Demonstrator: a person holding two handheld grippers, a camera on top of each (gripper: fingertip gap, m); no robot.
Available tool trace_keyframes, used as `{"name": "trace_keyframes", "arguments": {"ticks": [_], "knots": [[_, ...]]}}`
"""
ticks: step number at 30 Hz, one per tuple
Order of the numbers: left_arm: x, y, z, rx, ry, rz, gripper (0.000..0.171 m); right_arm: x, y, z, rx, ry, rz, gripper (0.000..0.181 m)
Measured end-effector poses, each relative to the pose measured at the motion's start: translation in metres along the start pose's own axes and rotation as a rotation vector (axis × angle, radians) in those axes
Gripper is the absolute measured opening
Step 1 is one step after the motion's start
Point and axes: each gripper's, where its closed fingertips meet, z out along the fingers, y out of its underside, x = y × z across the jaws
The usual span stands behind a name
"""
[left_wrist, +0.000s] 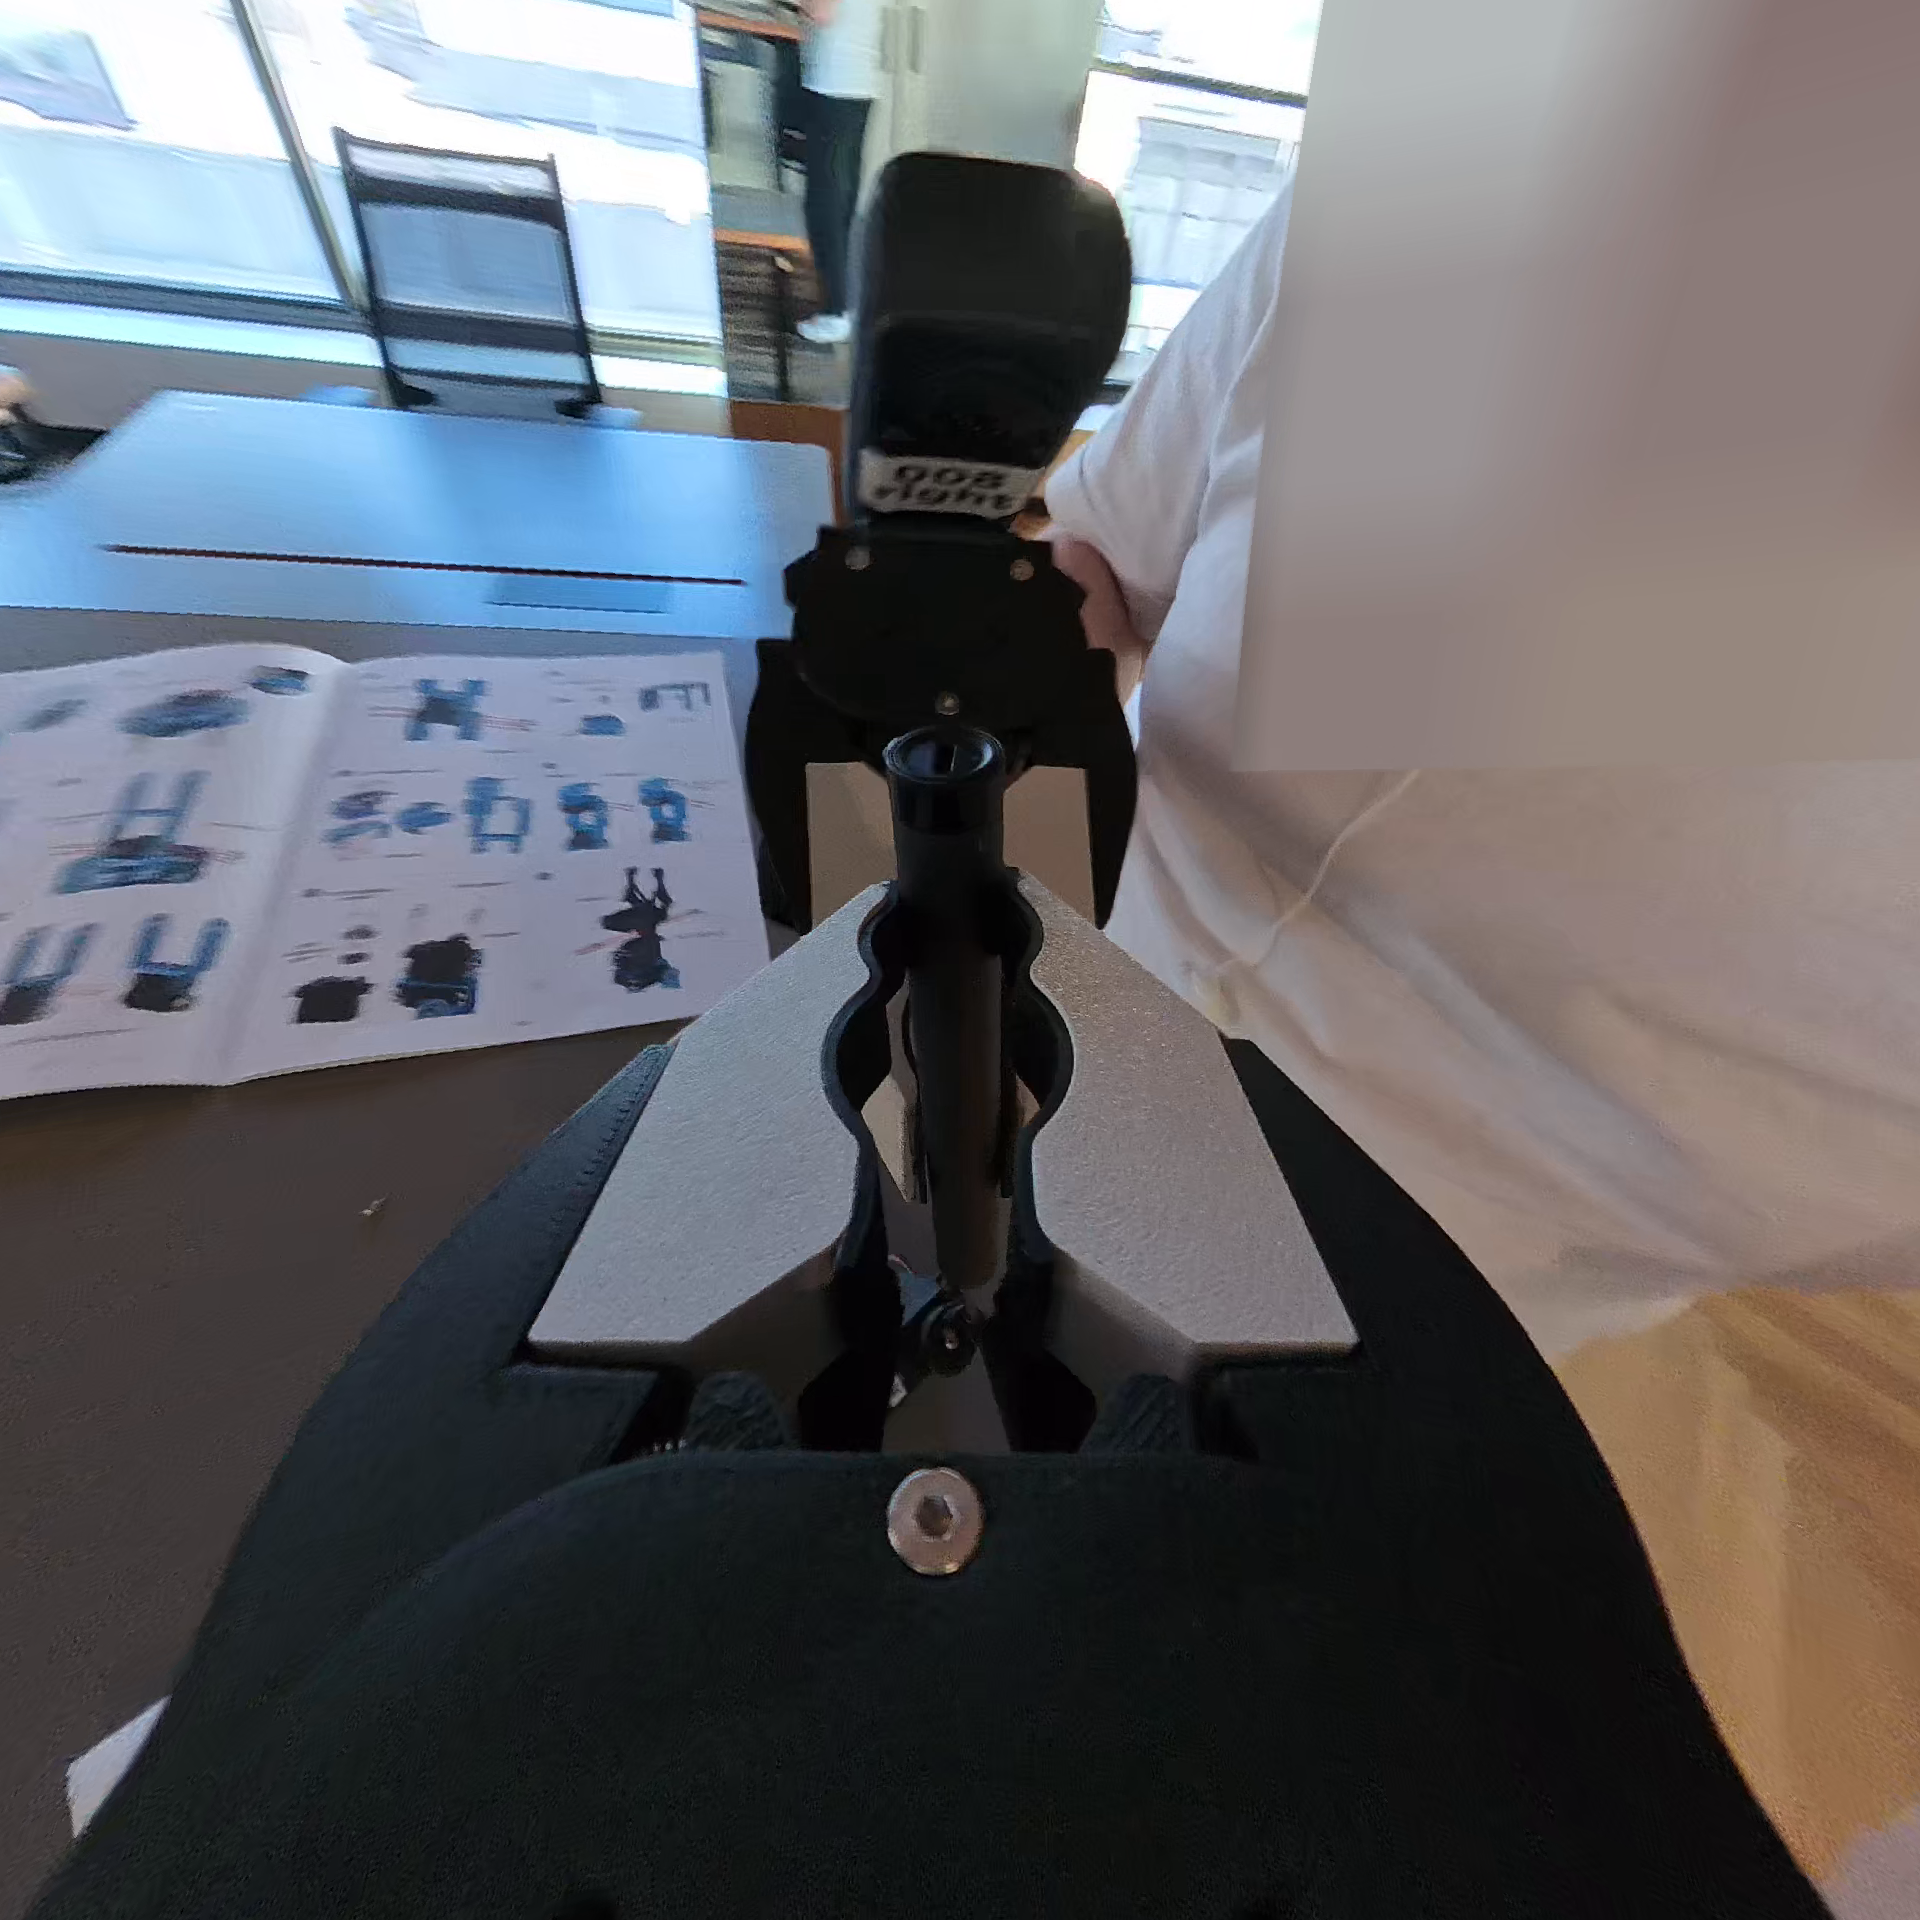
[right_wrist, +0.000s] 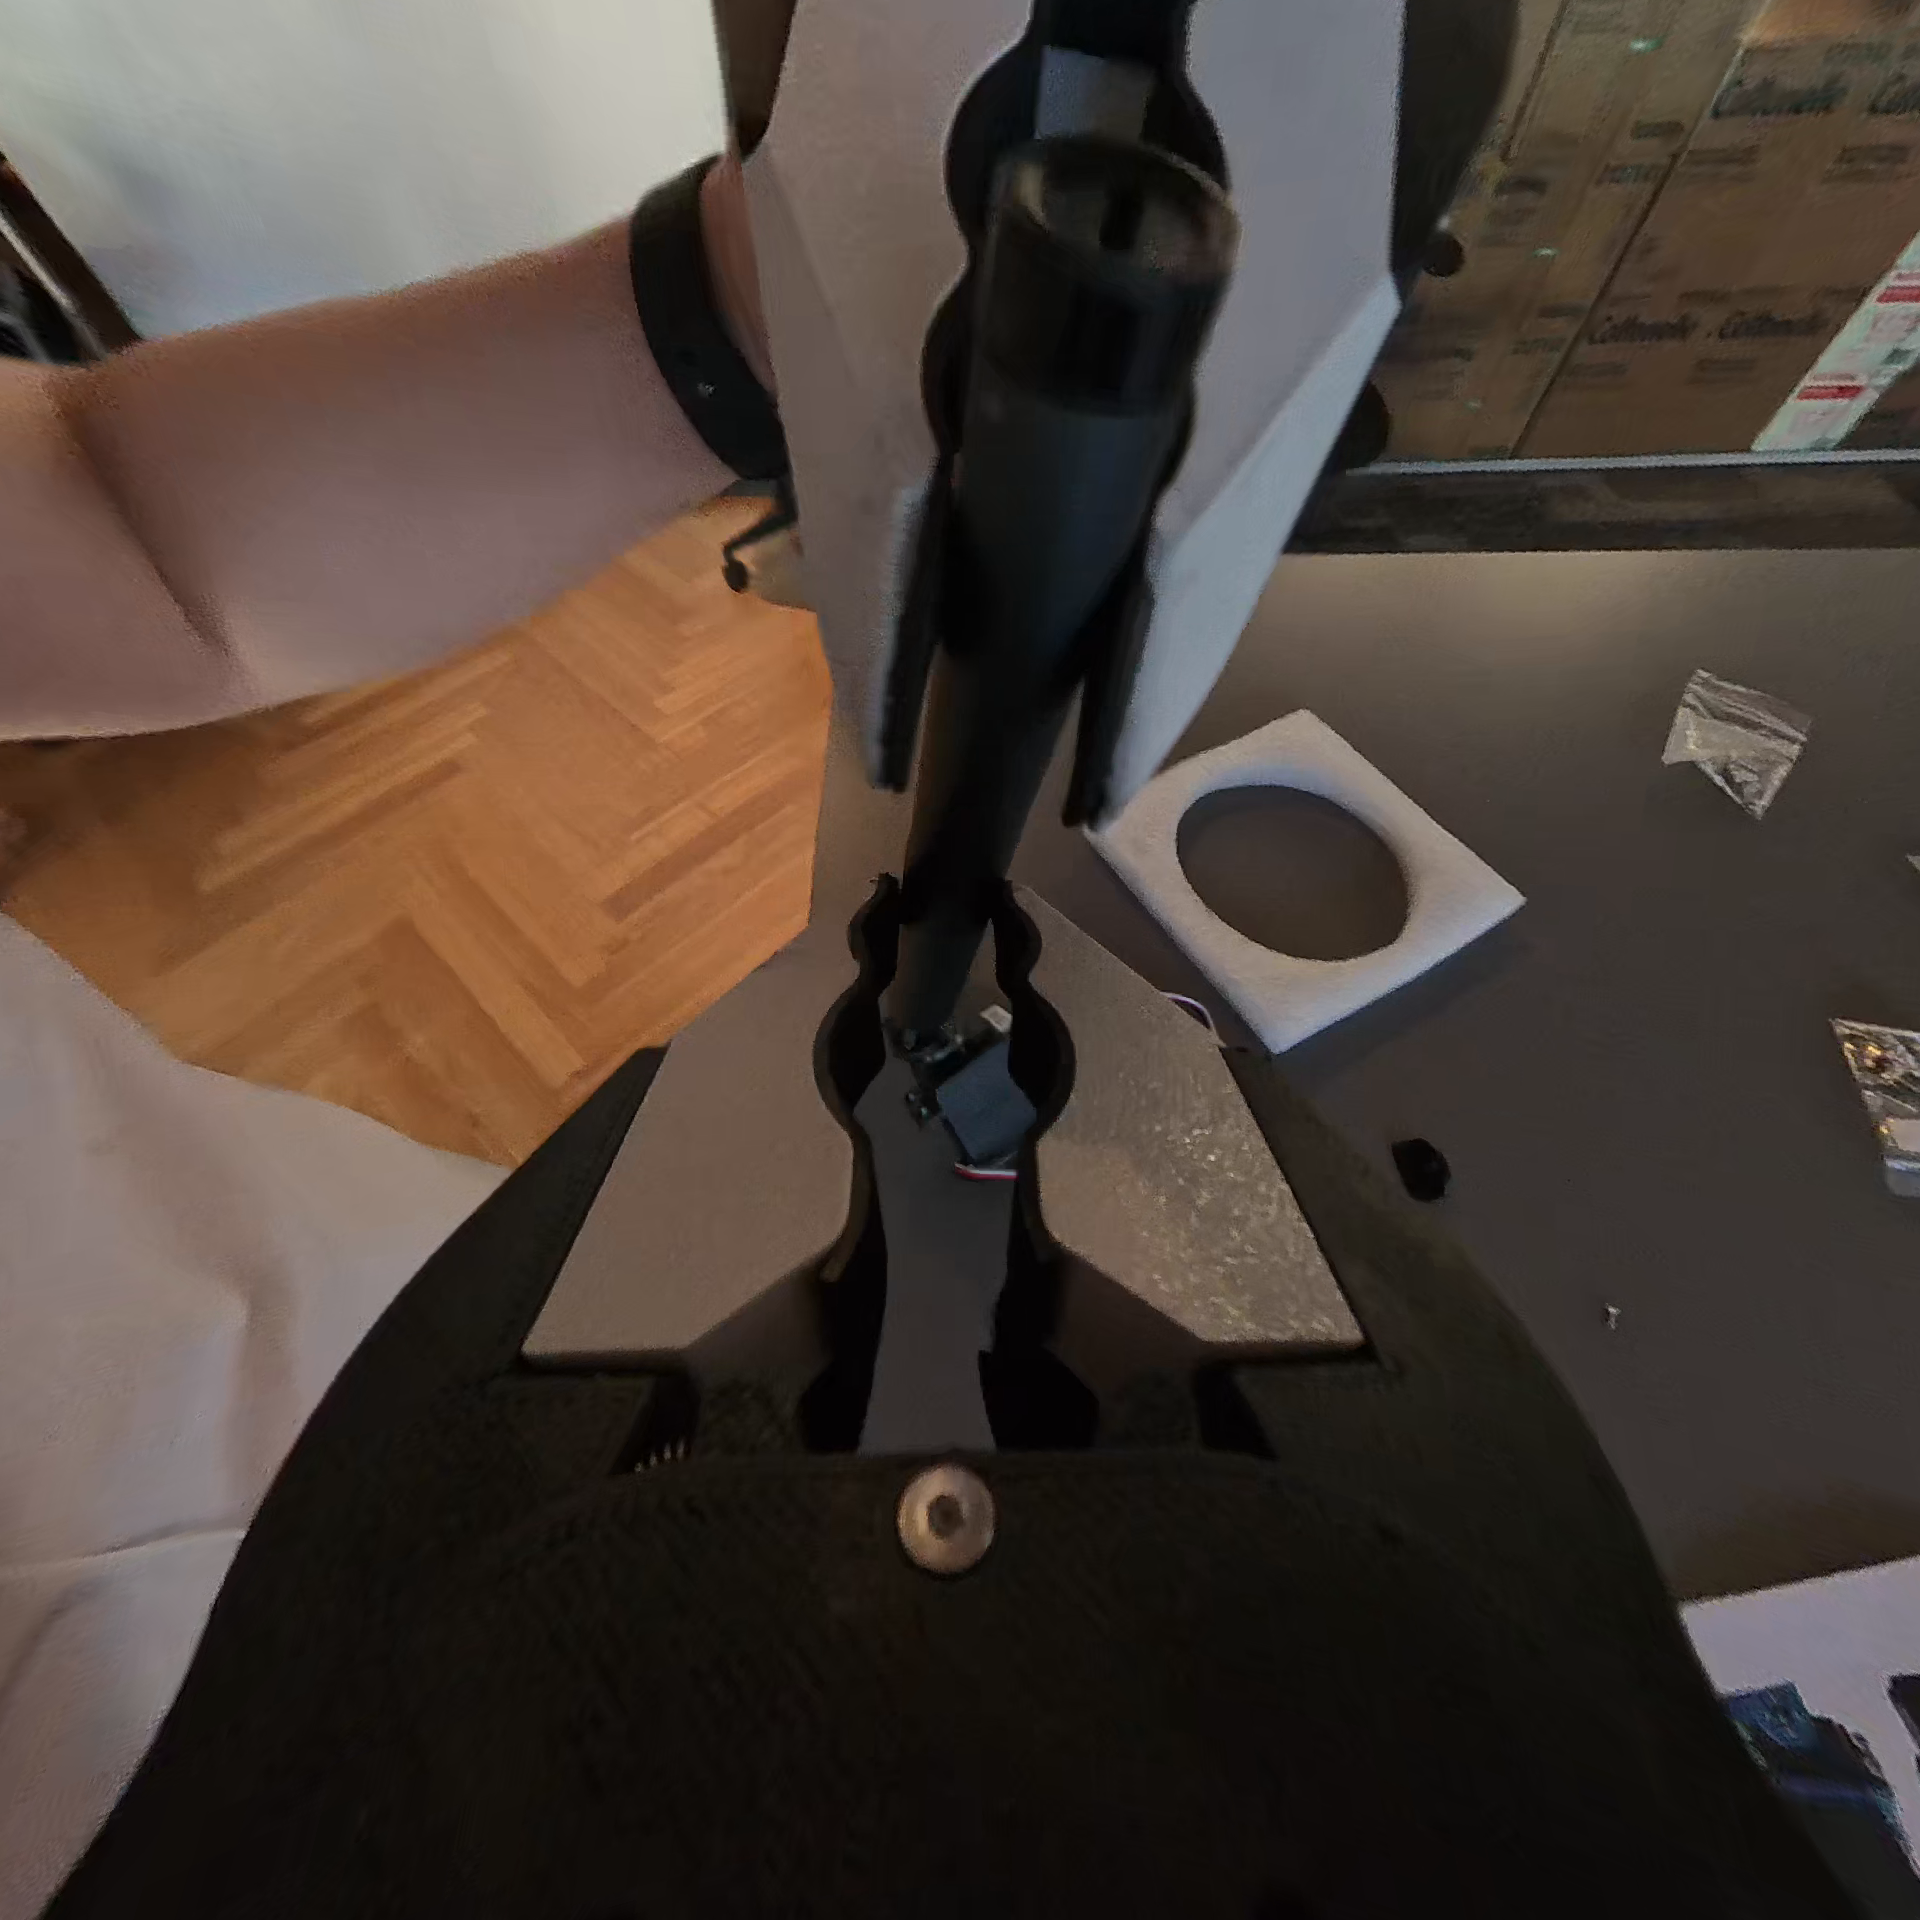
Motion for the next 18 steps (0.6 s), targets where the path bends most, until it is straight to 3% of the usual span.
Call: {"name": "trace_keyframes", "arguments": {"ticks": [9, 14, 18], "knots": [[-0.004, -0.003, -0.008, 0.119, 0.042, 0.080, 0.015, 0.014, 0.000, -0.005, -0.045, 0.182, -0.028, 0.017], [-0.003, -0.009, -0.012, 0.180, 0.027, 0.070, 0.015, 0.007, -0.010, -0.005, -0.011, 0.142, -0.016, 0.018], [-0.001, -0.014, -0.015, 0.201, -0.084, 0.146, 0.015, 0.005, -0.020, 0.000, 0.040, 0.105, 0.018, 0.035]]}}
